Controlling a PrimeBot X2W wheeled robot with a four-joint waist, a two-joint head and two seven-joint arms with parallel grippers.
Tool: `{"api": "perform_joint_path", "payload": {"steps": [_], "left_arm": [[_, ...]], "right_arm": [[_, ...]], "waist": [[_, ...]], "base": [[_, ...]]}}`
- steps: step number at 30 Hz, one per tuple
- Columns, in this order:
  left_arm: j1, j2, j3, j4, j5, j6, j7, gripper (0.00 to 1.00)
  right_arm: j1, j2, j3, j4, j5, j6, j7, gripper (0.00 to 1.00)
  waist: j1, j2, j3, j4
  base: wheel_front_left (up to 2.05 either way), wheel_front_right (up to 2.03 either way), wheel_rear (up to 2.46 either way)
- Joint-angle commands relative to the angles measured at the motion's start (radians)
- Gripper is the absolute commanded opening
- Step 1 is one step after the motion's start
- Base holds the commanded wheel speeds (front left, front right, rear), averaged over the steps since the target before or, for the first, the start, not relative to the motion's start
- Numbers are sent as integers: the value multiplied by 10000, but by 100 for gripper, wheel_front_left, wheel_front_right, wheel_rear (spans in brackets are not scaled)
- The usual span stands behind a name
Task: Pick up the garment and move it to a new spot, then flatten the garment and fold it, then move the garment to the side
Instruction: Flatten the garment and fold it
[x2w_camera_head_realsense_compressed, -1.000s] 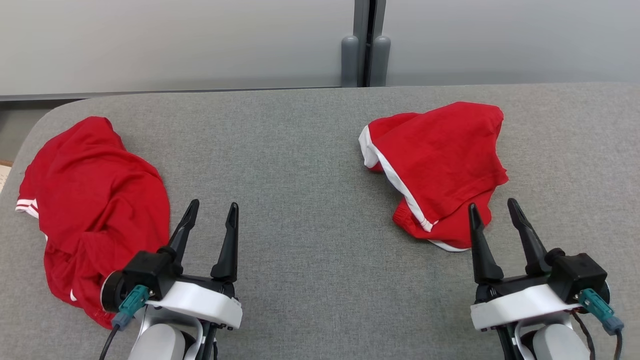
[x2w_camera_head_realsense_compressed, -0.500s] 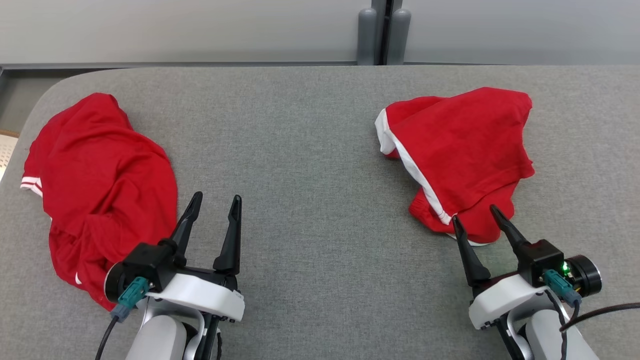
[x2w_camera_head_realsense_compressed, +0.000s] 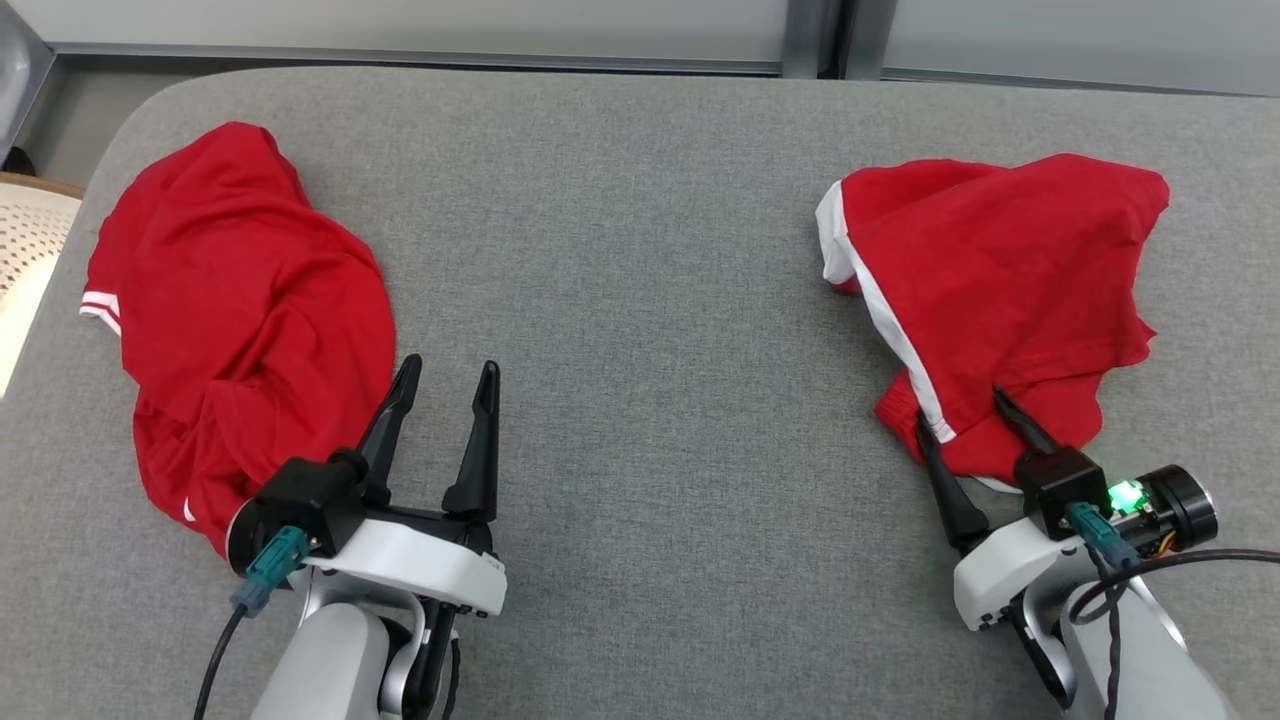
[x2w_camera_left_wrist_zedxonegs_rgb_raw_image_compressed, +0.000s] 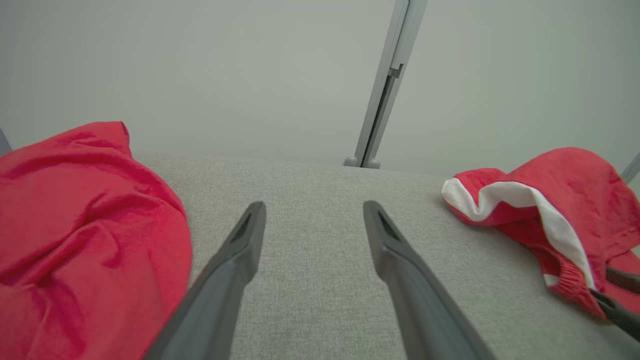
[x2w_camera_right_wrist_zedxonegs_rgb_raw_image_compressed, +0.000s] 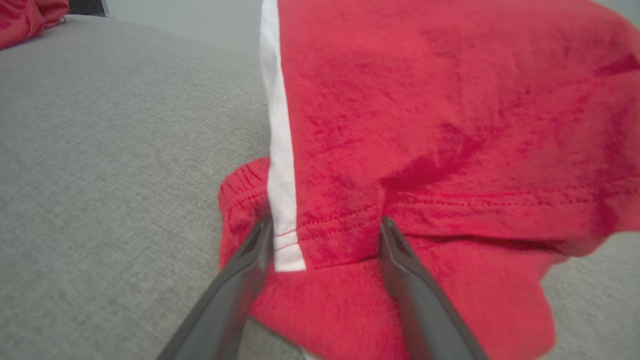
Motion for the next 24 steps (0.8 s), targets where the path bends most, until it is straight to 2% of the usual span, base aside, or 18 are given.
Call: {"api": "perform_joint_path", "payload": {"steps": [1, 2, 3, 4, 5, 11, 19, 22, 24], "left_arm": [[-210, 30, -46, -51, -96, 54, -23, 100], [-204, 30, -66, -53, -134, 73, -23, 100], [-211, 30, -84, -48, -151, 79, -23, 100], [-211, 30, -84, -48, -151, 79, -23, 100], [-220, 30, -93, -47, -165, 89, -23, 100], [-44, 28, -117, 99, -123, 157, -23, 100], [173, 31, 65, 203, 106, 57, -23, 100], [293, 32, 89, 235, 89, 38, -23, 100], [359, 29, 105, 214, 82, 67, -23, 100]], "right_arm": [[-126, 12, -13, 49, 4, 0, -14, 100], [-147, 55, -47, 76, 73, 0, -15, 80], [-199, 52, -83, 49, 98, 0, -14, 41], [-199, 52, -83, 49, 98, 0, -14, 41], [-245, 71, -159, -34, 155, 0, -14, 0], [250, 351, -638, -952, 735, -1, -15, 0], [807, 563, -822, -2449, 903, 0, -15, 0], [942, 457, -689, -2864, 803, 0, -15, 0], [1283, 45, -465, -3353, 438, -1, -14, 0]], "waist": [[0, 0, 95, 94], [0, 0, 115, 112], [0, 0, 128, 125], [0, 0, 128, 125], [0, 0, 136, 133], [0, 0, -122, -31], [0, 0, -815, -698], [0, 0, -1023, -878], [0, 0, -1223, -1168]], "base": [[0, 0, 0], [0, 0, 0], [0, 0, 0], [0, 0, 0], [0, 0, 0], [0, 0, 0], [0, 0, 0], [0, 0, 0], [0, 0, 0]]}}
